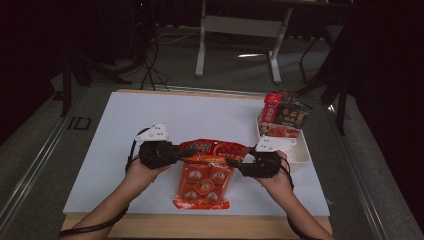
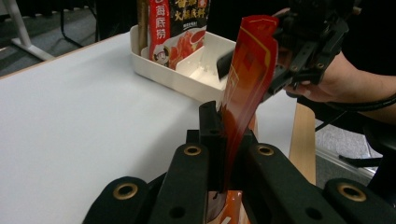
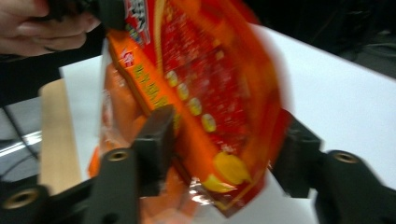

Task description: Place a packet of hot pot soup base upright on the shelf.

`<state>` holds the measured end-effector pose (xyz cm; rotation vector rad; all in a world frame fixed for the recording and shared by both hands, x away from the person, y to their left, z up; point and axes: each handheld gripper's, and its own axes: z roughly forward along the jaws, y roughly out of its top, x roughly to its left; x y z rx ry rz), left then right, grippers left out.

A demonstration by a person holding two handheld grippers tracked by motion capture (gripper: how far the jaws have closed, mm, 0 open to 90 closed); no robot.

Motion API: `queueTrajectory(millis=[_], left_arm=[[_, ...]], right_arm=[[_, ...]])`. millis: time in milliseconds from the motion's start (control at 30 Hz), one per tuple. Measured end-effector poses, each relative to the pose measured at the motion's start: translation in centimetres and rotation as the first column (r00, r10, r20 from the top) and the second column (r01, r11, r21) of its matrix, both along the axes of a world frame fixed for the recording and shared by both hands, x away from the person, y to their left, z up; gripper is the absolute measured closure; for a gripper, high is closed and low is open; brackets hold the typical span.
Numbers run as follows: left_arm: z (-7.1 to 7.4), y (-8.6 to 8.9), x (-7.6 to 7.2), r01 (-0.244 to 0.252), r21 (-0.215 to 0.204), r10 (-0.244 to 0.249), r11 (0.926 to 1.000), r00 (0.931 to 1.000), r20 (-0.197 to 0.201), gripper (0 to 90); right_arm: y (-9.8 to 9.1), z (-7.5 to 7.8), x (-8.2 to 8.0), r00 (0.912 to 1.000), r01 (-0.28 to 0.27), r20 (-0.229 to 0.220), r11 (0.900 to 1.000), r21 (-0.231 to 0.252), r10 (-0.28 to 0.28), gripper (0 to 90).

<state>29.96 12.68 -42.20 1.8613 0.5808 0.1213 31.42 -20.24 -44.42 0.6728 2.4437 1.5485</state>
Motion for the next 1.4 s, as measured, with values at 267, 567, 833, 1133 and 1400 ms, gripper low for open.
queueTrajectory(millis=[267,567,833,1133,1400], left_arm=[[-0.2,0.1,0.1,-0.005,-0.010,0.005,0.9999,0.9998,-0.019,89.0],[0.7,0.1,-0.3,0.019,0.000,-0.019,0.9998,0.9997,-0.015,89.0],[1.6,0.4,-0.9,0.041,-0.039,-0.040,0.9984,0.9990,0.022,87.2],[1.2,0.7,-0.5,0.037,-0.066,-0.036,0.9971,0.9991,0.024,81.3],[0.9,0.9,-0.3,0.030,-0.105,-0.028,0.9940,0.9994,0.019,51.8]], right_arm=[[0.2,-0.3,-0.1,0.9951,-0.080,-0.058,0.9968,0.001,0.080,86.3],[0.3,0.9,-0.8,0.9937,-0.094,-0.065,0.9946,-0.042,0.092,89.8],[0.1,3.3,-2.3,0.9958,-0.089,-0.023,0.9952,-0.039,0.089,90.0],[0.5,5.0,-2.1,0.9982,-0.035,0.047,0.9982,-0.049,0.037,90.0],[1.0,6.8,-2.5,0.9927,-0.052,0.105,0.9961,-0.071,0.059,90.0]])
